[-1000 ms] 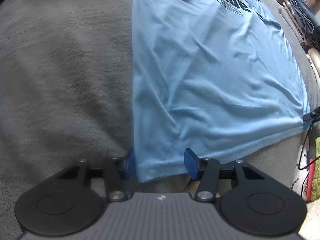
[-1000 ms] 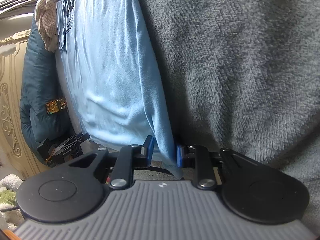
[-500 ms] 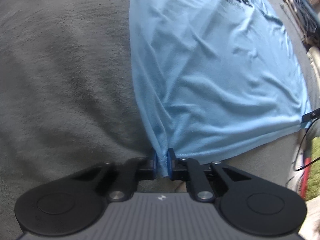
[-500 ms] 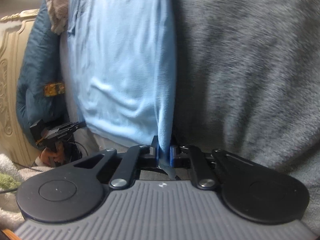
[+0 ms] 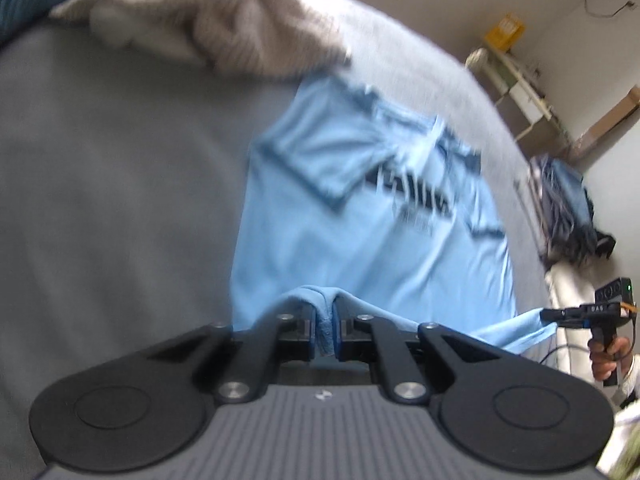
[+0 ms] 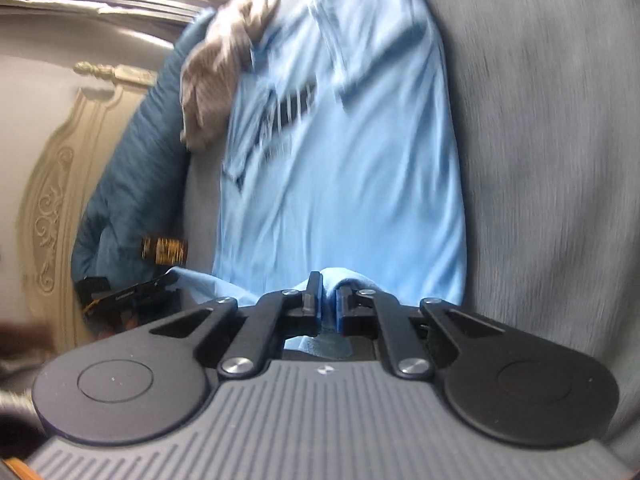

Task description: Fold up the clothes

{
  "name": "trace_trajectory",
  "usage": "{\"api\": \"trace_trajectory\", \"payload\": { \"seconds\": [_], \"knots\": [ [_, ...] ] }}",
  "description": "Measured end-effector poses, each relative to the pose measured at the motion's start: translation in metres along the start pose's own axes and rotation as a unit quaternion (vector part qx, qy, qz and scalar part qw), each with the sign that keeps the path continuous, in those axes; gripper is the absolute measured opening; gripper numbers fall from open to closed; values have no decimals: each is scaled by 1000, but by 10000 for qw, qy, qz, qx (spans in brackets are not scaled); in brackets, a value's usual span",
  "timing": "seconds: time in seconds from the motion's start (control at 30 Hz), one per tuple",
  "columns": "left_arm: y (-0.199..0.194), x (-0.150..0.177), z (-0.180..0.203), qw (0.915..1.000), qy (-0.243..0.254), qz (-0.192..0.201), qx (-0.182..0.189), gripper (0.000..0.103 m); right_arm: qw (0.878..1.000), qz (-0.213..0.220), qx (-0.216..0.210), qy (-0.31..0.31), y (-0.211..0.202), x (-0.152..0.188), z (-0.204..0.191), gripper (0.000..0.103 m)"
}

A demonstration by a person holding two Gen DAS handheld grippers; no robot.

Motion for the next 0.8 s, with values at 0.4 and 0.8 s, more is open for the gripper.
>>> {"api": "trace_trajectory", "payload": {
  "seconds": [0.4,0.8],
  "knots": [
    [52,-126,29,9925,-49,1219,-5,9,9904,1334,-64,-366,-7,-116,-30,4],
    [127,-216,16,9836,-490,1738,3,9,9754,2165,7,-403,1,-220,-20,4]
  ]
}}
Point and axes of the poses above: each gripper's, at about its wrist camera, not at the fingertips, and y roughly the way its jaws point, z to its right, x to its underside, the point moved 5 cm from there along y, roughly the way its jaws point, and after that the axes turned 3 degrees about -x, right-handed, at the moved point
